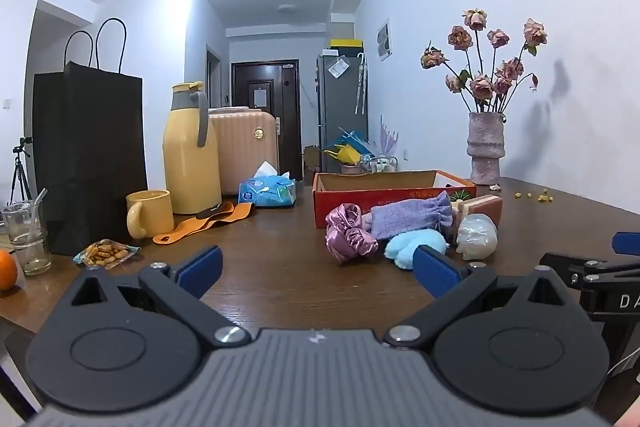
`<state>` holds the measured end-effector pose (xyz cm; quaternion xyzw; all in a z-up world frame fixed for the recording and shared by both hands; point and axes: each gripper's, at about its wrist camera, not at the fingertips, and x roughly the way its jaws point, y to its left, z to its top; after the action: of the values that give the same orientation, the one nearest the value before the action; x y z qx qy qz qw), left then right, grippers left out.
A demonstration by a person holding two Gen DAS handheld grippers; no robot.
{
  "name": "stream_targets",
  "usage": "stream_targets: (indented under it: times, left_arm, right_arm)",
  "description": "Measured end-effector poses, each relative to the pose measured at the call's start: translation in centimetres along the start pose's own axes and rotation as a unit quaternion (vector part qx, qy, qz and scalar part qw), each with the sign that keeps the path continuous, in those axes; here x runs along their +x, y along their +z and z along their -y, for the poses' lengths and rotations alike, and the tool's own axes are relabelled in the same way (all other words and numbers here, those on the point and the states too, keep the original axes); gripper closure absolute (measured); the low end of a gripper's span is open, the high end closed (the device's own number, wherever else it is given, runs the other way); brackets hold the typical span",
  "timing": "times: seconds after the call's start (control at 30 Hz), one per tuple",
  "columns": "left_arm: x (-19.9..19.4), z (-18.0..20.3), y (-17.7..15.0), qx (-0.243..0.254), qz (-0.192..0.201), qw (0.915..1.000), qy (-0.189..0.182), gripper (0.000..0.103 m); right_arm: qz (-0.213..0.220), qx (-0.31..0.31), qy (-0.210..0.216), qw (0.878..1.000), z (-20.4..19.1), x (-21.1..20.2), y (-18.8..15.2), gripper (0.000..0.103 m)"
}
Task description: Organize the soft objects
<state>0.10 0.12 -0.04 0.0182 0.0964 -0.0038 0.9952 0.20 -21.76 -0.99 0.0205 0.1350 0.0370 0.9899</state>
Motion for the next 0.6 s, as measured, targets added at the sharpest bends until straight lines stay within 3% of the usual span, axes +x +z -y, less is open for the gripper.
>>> stream_targets:
  times: [0.6]
  left_arm:
    - [-0.46, 0.05, -0.11, 0.007, 0.008, 0.9999, -0.007, 0.000]
  right_arm:
    - [-0.003, -0.010, -0.005, 1.000, -0.16, 0.08, -0.01, 0.000]
